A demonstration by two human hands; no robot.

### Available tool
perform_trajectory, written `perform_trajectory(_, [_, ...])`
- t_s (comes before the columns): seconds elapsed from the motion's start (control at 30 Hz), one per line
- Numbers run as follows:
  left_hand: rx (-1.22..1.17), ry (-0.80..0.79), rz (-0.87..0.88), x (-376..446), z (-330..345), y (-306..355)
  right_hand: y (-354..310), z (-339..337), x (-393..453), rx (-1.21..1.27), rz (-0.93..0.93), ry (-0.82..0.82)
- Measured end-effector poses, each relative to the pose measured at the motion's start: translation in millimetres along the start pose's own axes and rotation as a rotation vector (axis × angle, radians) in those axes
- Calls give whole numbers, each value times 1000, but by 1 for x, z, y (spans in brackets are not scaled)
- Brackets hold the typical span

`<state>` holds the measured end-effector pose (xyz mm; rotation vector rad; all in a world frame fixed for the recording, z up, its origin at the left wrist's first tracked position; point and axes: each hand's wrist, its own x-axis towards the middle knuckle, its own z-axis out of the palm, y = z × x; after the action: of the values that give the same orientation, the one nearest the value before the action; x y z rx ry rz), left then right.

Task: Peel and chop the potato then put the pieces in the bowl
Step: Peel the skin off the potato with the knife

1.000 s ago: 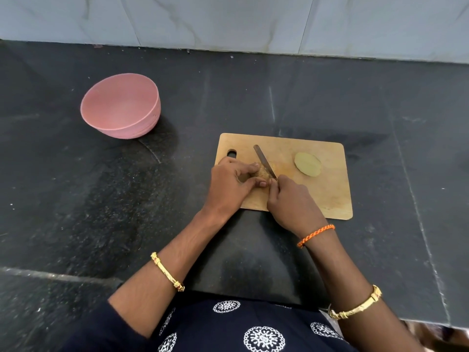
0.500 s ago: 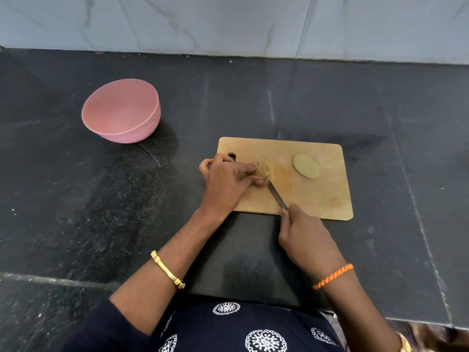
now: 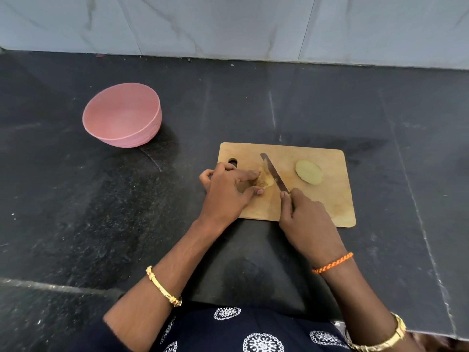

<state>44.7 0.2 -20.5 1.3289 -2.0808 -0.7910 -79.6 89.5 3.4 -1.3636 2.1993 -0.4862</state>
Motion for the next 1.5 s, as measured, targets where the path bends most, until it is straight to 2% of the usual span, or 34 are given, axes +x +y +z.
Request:
perform_trajectory(0.8, [-57,60,-1,-3,6,-7,-27,20,11,-86,78,-18])
perform_trajectory(1.03, [-80,67,-41,-3,9,-10,-26,12,13,-128,62,-92])
perform_trajectory(1.5, [44,131,49,-10,7,-2,-25,10,11,-137,116,-165])
